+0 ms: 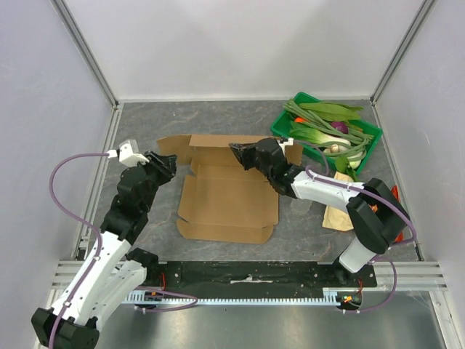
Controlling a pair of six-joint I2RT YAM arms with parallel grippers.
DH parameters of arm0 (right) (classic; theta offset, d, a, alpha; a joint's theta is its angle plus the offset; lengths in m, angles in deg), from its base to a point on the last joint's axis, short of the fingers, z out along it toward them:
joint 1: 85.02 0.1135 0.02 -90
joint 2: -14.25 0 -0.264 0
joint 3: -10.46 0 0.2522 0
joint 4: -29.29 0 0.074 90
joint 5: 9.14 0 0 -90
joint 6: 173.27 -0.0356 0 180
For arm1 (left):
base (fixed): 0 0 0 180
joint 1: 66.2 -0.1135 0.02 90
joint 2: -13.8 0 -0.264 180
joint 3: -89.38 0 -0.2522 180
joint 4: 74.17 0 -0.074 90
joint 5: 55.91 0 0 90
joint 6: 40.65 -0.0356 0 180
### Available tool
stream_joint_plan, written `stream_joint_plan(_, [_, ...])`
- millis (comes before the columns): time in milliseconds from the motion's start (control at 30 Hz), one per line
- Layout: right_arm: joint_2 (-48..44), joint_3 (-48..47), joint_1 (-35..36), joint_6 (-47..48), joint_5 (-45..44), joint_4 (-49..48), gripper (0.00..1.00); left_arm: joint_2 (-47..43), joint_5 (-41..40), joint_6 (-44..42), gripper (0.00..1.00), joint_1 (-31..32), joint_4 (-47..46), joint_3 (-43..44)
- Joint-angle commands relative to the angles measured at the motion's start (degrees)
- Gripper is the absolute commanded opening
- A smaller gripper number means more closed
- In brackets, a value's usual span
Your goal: Fold the paper box
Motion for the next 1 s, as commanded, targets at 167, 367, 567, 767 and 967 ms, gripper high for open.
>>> stream_joint_plan(167, [-1.2,3.7,0.7,6.7,-2.7,-2.1,0.0,13.3,12.2,4.2,0.26,-9.1,-6.8,0.8])
stream_joint_plan(367, [0.7,3.4,1.1,8.7,-2.5,-3.3,0.0,24.4,14.0,4.1,0.23,-9.7,-11.1,4.4])
stream_joint_plan(567, [0.9,2.2,1.8,9.9,-3.7,-3.1,0.0,26.0,10.8,4.7,0.21,-9.7,-11.3,6.1])
stream_joint_plan(767, [1.4,1.7,1.8,10.0,-4.3,-2.5,0.0,24.2,4.1,5.3,0.17,-9.5,-5.5,7.8])
stream_joint_plan(967, [2.1,1.4,2.5,11.8,-4.9,-3.7,0.0,31.4,16.0,4.6,0.15,-9.2,-13.1,9.7])
